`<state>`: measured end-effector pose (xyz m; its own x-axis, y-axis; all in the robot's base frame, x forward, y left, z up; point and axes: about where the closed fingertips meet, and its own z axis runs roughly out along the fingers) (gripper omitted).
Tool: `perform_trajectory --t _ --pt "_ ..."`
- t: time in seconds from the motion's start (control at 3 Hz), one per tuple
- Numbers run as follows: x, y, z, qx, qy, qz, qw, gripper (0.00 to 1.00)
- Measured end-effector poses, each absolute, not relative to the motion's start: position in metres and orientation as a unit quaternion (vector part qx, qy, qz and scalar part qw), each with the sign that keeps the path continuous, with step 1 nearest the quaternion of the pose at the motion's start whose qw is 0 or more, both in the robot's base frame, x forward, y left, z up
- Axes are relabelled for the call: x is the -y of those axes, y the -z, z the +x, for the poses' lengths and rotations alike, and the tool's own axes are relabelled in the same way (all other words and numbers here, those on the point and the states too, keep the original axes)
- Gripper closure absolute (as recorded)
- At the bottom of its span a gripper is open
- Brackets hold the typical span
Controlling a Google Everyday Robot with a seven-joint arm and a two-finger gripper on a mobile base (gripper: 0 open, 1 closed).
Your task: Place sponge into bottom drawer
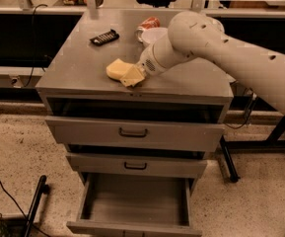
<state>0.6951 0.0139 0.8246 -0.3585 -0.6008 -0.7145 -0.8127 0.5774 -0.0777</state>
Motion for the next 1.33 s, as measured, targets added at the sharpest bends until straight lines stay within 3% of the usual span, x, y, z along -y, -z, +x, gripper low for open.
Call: perform_trajectory --t 0.67,1.33 --pt "-0.013 -0.827 0.695 -0.811 -0.150 -0.430 0.366 1.00" --pt "-0.021 -0.881 0.588 -0.749 -0.114 -0.475 0.448 1.00"
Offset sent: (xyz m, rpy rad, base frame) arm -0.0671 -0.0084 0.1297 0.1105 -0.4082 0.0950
